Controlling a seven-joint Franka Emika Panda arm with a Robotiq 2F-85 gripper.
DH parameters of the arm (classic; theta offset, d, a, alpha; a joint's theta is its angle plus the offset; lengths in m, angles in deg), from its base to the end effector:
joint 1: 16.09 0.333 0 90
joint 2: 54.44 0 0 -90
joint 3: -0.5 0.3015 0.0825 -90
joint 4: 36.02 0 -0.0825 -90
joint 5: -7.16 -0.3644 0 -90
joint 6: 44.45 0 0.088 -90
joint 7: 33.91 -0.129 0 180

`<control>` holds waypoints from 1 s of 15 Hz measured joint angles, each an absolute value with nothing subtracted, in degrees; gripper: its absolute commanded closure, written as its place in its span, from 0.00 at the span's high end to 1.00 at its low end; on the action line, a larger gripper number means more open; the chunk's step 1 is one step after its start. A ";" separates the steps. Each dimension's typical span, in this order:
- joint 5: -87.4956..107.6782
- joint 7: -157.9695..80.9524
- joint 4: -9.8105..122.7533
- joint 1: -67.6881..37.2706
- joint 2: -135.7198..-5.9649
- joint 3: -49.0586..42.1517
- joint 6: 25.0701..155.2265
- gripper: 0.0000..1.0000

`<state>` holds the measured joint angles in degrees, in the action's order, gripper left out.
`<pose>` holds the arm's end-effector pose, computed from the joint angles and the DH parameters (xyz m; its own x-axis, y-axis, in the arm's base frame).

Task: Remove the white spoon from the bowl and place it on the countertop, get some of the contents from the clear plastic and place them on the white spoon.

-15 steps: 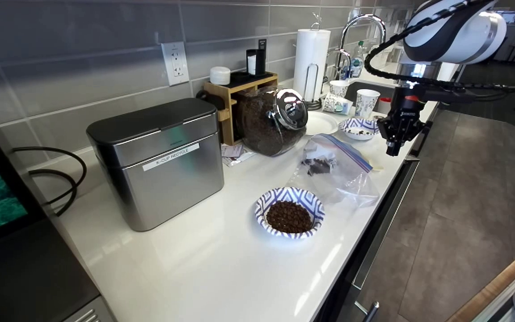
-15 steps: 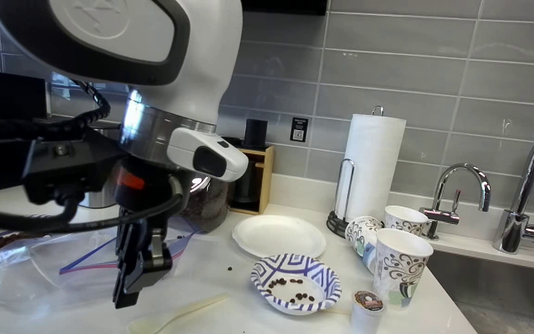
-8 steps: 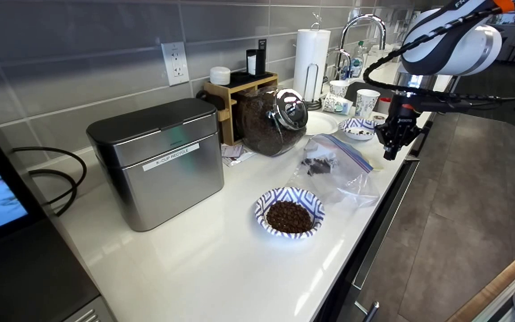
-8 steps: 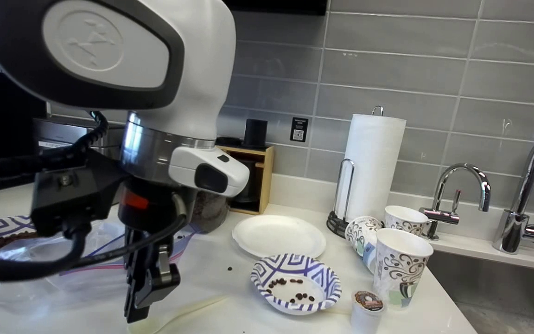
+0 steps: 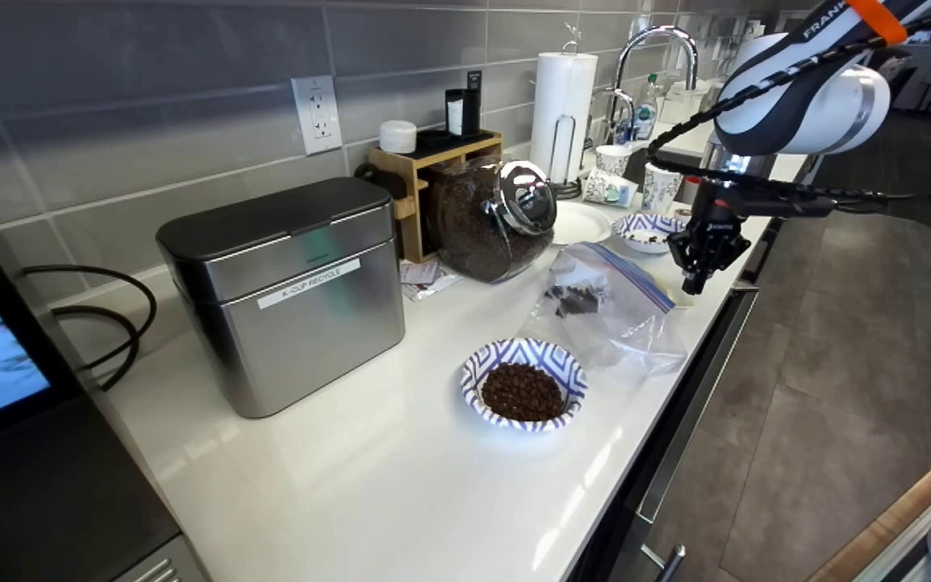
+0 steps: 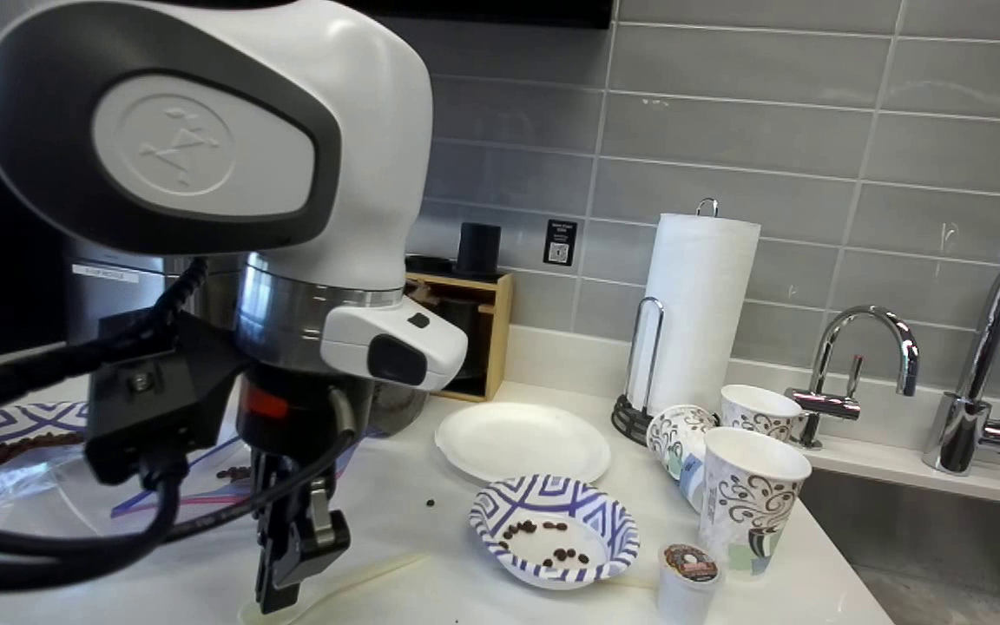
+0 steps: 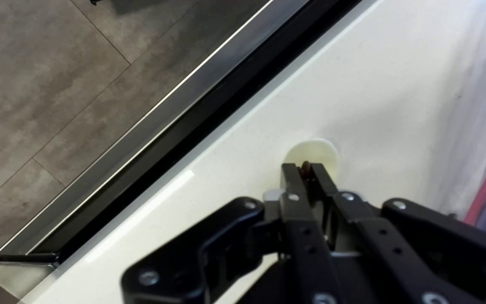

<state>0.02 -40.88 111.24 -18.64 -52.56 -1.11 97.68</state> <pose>0.4271 -0.0298 0.2503 0.9552 -0.2878 -0.0685 -0.2921 -0.9543 -0.0637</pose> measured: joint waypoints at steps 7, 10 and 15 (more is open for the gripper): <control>0.02 -41.77 111.17 -18.28 -53.91 -0.83 98.28 0.03; 0.02 -42.02 111.10 -18.28 -54.03 -0.83 98.34 0.03; 0.02 -42.54 110.94 -18.28 -54.03 -0.82 98.43 0.03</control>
